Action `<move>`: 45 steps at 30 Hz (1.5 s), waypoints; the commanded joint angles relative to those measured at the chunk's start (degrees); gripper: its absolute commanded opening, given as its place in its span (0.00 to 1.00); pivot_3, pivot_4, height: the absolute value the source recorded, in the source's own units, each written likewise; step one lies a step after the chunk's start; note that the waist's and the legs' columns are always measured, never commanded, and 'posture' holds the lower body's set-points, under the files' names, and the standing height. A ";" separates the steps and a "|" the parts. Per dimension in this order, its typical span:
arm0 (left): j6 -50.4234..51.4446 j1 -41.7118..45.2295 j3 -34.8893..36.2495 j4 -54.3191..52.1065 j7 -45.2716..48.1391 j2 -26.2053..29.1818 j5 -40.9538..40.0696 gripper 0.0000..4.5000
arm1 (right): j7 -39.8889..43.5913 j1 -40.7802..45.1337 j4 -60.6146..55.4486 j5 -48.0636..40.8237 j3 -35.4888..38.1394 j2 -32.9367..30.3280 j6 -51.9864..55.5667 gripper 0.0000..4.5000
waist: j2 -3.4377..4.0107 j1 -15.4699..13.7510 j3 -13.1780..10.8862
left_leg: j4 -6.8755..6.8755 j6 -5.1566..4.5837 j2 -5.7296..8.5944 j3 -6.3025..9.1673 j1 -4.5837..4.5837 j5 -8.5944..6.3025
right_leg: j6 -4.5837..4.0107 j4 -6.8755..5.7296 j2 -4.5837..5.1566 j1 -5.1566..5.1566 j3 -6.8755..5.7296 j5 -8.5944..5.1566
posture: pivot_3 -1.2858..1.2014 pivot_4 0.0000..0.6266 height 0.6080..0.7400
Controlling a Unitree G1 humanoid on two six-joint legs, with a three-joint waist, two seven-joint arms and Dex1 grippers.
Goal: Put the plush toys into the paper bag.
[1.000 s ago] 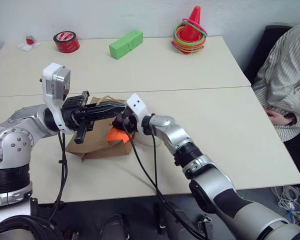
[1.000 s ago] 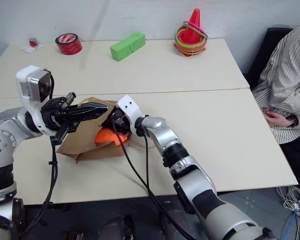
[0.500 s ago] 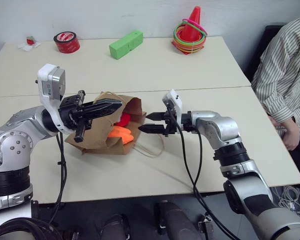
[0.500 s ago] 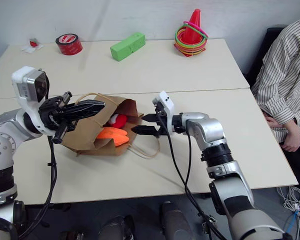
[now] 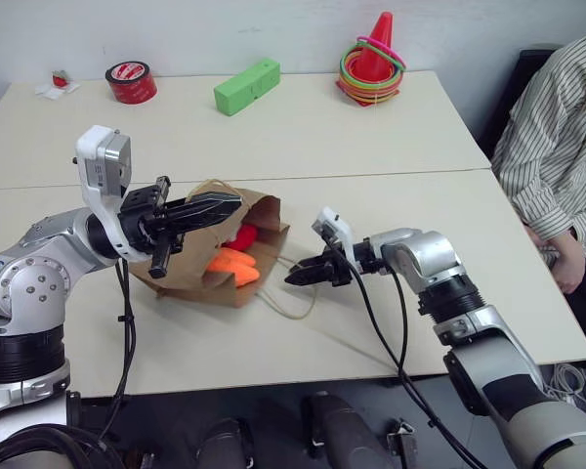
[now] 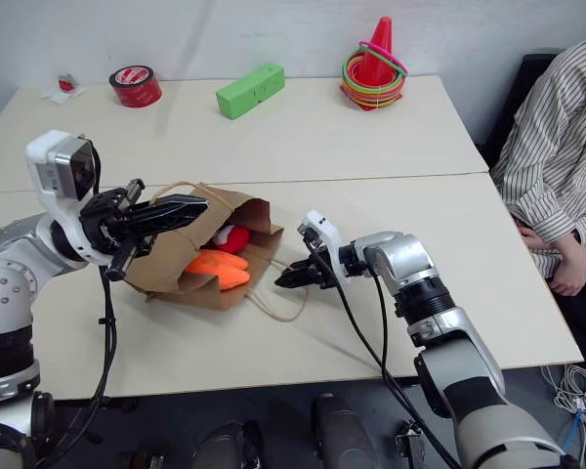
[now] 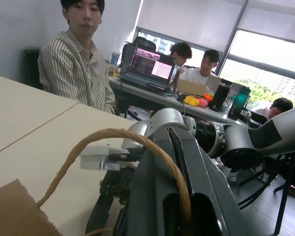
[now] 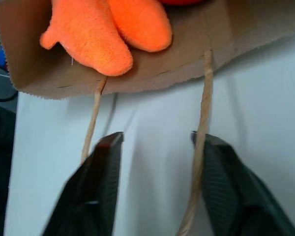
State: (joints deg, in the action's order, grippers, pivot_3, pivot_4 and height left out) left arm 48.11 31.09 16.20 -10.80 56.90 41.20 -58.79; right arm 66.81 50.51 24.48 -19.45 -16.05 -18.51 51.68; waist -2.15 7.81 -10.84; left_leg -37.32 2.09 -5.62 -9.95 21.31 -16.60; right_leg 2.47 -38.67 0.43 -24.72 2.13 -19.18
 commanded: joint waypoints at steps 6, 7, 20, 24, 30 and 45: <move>-3.05 0.99 1.89 -1.44 -1.81 -0.60 0.21 0.00 | 4.15 -1.19 -20.37 -20.80 16.65 -9.61 20.72 0.01 | 0.02 -1.43 -0.02 | 0.03 -0.04 0.01 0.03 0.08 -0.02 | 0.01 0.11 0.02 -0.02 -0.02 0.00 | 0.52 0.24 1.00; -3.80 1.13 2.04 -1.08 -1.86 -0.60 0.70 0.00 | 3.93 -0.29 -21.67 -23.61 19.34 -10.94 23.67 0.01 | 0.03 -1.58 -0.02 | 0.04 -0.04 0.01 0.03 0.08 -0.02 | 0.00 0.13 0.02 -0.04 -0.03 0.00 | 0.52 0.24 1.00; -7.29 3.98 -0.96 4.66 -1.64 -0.99 6.13 0.04 | -9.22 6.52 -17.41 -28.56 29.56 -10.73 25.83 0.00 | 0.02 -1.61 -0.01 | 0.11 -0.06 0.02 0.01 0.16 -0.03 | 0.00 0.30 0.01 -0.07 -0.02 0.03 | 0.52 0.24 1.00; -6.46 3.19 -1.63 3.27 -0.80 1.81 7.71 0.25 | -7.32 2.32 -21.78 -31.28 29.96 -14.61 26.00 0.21 | 0.04 -1.88 -0.02 | 0.27 -0.06 0.00 0.03 0.27 -0.04 | 0.04 0.52 0.00 -0.14 -0.06 0.01 | 0.52 0.24 1.00; -5.82 -1.00 -0.08 1.58 3.54 9.36 9.12 0.67 | -3.17 -1.77 -21.42 -35.17 33.89 -23.39 26.01 0.67 | 0.05 -1.96 -0.03 | 0.14 -0.08 -0.01 -0.01 0.83 -0.06 | 0.06 0.42 0.01 -0.77 -0.07 0.02 | 0.52 0.24 1.00; -10.08 -10.60 6.79 0.81 3.89 11.59 10.19 0.99 | -3.00 -28.21 -33.91 -32.81 35.56 -23.10 6.99 0.97 | 0.04 -2.40 -0.03 | -0.04 -0.12 0.02 0.02 0.84 -0.04 | 0.14 0.31 0.01 -0.71 -0.02 0.10 | 0.52 0.24 1.00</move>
State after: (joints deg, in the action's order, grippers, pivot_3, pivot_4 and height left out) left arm 36.24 19.14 21.09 -8.57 62.24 52.54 -45.92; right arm 64.51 22.43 -6.73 -51.83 18.88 -41.94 61.05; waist -2.11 5.41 -10.86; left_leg -37.38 1.93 -5.59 -9.94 22.15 -16.62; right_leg 2.62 -38.41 0.45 -25.43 2.12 -19.05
